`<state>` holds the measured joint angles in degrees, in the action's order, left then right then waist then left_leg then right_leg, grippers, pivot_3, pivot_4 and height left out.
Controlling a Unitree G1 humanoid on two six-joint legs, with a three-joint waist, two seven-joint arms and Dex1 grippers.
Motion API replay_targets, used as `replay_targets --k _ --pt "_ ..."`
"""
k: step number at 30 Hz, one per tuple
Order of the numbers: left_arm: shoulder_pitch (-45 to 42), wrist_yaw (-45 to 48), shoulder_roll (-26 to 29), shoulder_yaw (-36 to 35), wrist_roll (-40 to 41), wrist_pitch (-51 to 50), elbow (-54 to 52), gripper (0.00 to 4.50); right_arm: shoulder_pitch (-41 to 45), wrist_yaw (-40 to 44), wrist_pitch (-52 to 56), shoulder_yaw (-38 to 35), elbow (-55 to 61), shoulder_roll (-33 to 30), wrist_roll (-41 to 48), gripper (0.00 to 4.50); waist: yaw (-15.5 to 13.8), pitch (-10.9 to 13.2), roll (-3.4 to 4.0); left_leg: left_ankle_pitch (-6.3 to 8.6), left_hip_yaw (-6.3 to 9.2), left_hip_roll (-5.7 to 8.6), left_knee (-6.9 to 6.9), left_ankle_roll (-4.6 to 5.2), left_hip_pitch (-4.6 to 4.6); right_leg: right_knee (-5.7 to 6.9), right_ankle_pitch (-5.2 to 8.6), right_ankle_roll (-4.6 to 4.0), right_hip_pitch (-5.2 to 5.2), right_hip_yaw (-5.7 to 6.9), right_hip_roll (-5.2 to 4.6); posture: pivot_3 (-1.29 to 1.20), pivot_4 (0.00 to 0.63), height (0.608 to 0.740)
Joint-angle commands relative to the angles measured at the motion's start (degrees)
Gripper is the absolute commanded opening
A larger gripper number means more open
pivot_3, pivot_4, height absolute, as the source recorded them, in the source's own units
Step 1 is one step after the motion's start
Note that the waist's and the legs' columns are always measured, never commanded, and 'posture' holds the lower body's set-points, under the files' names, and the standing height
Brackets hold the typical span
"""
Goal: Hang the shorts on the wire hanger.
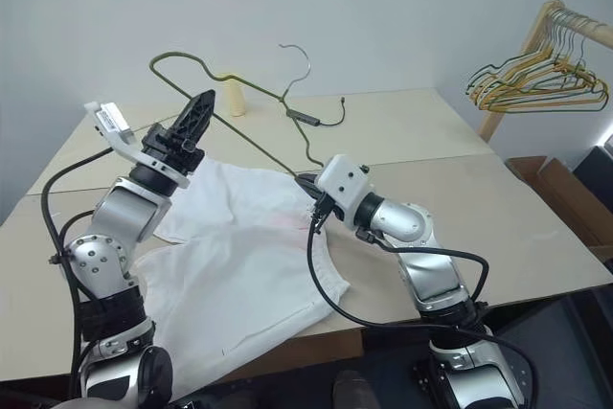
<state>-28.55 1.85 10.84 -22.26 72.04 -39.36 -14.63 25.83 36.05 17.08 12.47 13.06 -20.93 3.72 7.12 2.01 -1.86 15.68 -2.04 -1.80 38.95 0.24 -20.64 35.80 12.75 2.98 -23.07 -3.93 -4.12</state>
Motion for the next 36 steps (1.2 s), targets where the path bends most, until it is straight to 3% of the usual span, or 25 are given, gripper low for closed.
replay_targets --k 1,3,7,12,17,21,25,29,32,36 --pt "-1.2 -0.3 -0.3 0.1 0.3 1.8 0.1 0.53 0.4 -0.7 -1.2 -0.7 1.5 0.3 -0.1 0.00 0.0 0.0 0.00 0.00 0.00 0.00 0.00 0.00 0.00 0.00 0.00 0.00 0.00 0.00 0.00 -0.09 0.000 0.740" --pt "-0.9 -0.3 -0.2 0.2 0.4 2.1 0.1 0.02 0.2 -1.0 -2.0 -0.5 1.5 0.2 -0.8 0.00 0.0 0.0 0.00 0.00 0.00 0.00 0.00 0.00 0.00 0.00 0.00 0.00 0.00 0.00 0.00 -0.09 0.000 0.740" --pt "-0.2 1.3 0.4 1.9 -3.1 3.6 -0.9 0.02 0.3 -1.2 -2.5 -0.1 1.4 0.0 -2.0 0.00 0.0 0.0 -0.01 0.00 -0.01 0.00 0.00 0.00 -0.01 -0.02 0.00 0.00 0.00 0.00 0.00 -0.09 0.000 0.740" --pt "1.2 6.4 1.3 5.6 -10.1 7.0 -3.5 0.00 0.7 -0.6 -3.2 0.5 1.6 -0.7 -3.3 1.42 0.0 0.0 -0.01 0.00 -0.03 0.01 0.00 0.00 -0.02 -0.05 0.00 0.00 0.00 0.00 0.00 -0.09 0.000 0.740" --pt "1.7 12.2 2.5 5.9 -14.2 10.6 -2.2 0.00 -0.2 1.0 -3.7 -0.7 2.5 -1.3 -1.7 3.21 0.1 0.0 0.00 0.00 -0.03 0.00 -0.01 0.00 -0.02 -0.05 0.00 0.00 0.00 0.01 0.01 -0.09 0.000 0.740" --pt "1.6 18.1 6.0 3.7 -15.4 12.4 1.0 0.00 -0.6 5.3 3.4 -3.9 5.3 -2.8 5.9 4.48 0.1 0.0 -0.01 0.00 -0.03 -0.03 -0.01 0.00 -0.02 -0.05 0.01 -0.01 -0.01 0.01 0.04 -0.09 0.000 0.740" --pt "3.2 33.1 12.8 0.7 -11.9 11.9 1.8 0.00 1.5 16.0 20.6 -9.4 6.1 -9.6 21.7 4.48 0.1 0.0 -0.02 0.00 -0.04 -0.05 -0.01 0.00 -0.05 -0.07 0.01 -0.01 -0.01 0.02 0.04 -0.09 0.000 0.740" --pt "5.1 49.1 18.7 -3.3 -2.0 7.4 1.3 0.00 4.8 29.8 31.2 -11.1 0.8 -18.1 33.6 4.48 0.2 0.1 -0.02 0.01 -0.04 -0.09 -0.04 0.02 -0.13 -0.18 0.03 -0.02 -0.06 0.10 0.02 -0.09 0.000 0.740" --pt "3.8 54.5 21.1 -5.2 2.7 5.0 3.4 0.00 8.5 37.1 33.8 -8.2 -4.9 -20.8 35.7 4.48 0.2 0.1 -0.03 0.02 -0.03 -0.13 -0.04 0.03 -0.11 -0.19 0.13 0.06 -0.05 0.15 0.05 -0.09 0.000 0.740" --pt "0.9 56.9 21.4 -5.1 4.9 4.1 5.1 0.00 14.0 39.6 36.2 -5.2 -11.1 -18.6 35.6 4.48 0.3 0.1 -0.04 0.01 -0.03 -0.17 0.00 0.03 -0.07 -0.14 0.27 0.31 -0.02 0.13 0.12 -0.09 0.000 0.740"
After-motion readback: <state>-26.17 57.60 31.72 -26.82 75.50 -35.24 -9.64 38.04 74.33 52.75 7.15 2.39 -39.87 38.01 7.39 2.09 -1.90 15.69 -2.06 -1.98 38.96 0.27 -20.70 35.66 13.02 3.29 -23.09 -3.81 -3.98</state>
